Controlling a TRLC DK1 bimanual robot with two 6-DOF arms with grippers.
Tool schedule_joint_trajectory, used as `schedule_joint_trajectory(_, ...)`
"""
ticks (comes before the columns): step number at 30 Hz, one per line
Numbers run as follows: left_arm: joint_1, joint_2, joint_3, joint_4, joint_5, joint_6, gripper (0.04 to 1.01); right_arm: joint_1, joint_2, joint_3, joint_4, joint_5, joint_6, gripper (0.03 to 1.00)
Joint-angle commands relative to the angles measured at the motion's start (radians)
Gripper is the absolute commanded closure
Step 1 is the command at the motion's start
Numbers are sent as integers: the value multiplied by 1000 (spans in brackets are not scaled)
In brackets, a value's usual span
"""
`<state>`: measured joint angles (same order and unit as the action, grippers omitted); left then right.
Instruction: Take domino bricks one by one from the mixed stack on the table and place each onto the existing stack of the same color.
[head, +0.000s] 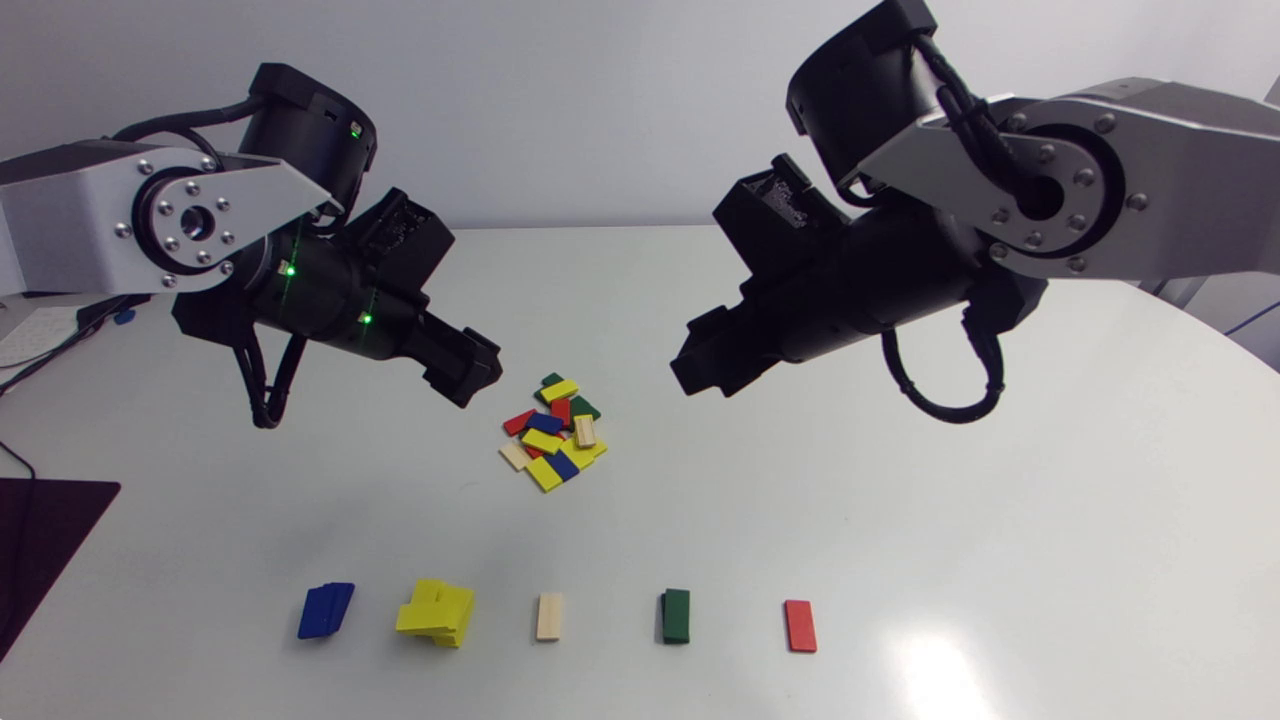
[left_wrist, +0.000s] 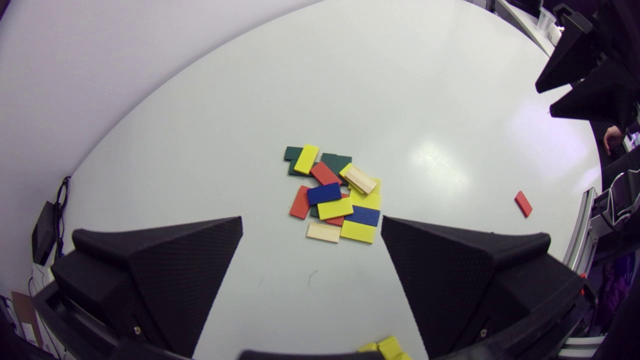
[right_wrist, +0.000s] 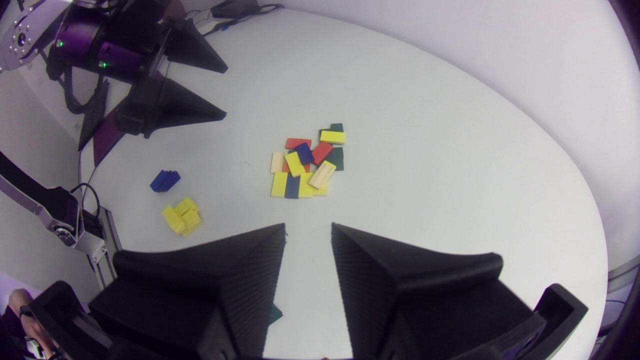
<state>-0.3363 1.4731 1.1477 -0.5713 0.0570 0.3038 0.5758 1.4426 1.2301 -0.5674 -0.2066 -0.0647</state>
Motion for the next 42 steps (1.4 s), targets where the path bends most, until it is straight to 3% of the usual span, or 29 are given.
schedule_joint_trajectory(1, -4, -17, -34, -2, 10, 18, 57, -4, 24, -24, 8, -5, 3, 166)
schedule_joint_trajectory(2, 6, -34, -72, -1, 10, 21, 57, -25, 150, 45, 4, -70, -53, 125)
schedule_joint_trajectory(8, 19, -39, -108, 1, 10, 24, 57, -53, 223, 78, 12, -111, -83, 125)
schedule_joint_trajectory(17, 20, -99, -175, 28, 10, 51, 59, -71, 323, 141, 31, -122, -152, 92)
schedule_joint_trajectory(22, 20, -108, -224, 48, 10, 74, 59, -73, 401, 203, 31, -122, -227, 77)
schedule_joint_trajectory(26, 28, -122, -259, 67, 10, 93, 59, -82, 467, 262, 24, -149, -271, 77)
schedule_joint_trajectory(29, 37, -131, -283, 79, 10, 110, 59, -83, 516, 304, 20, -168, -322, 77)
schedule_joint_trajectory(37, 60, -148, -321, 131, 10, 121, 59, -71, 648, 401, -20, -174, -549, 77)
schedule_joint_trajectory(39, 49, -146, -335, 148, 10, 123, 59, -68, 684, 440, -69, -183, -610, 77)
schedule_joint_trajectory(42, 46, -146, -345, 165, 10, 127, 59, -70, 746, 511, -144, -232, -666, 77)
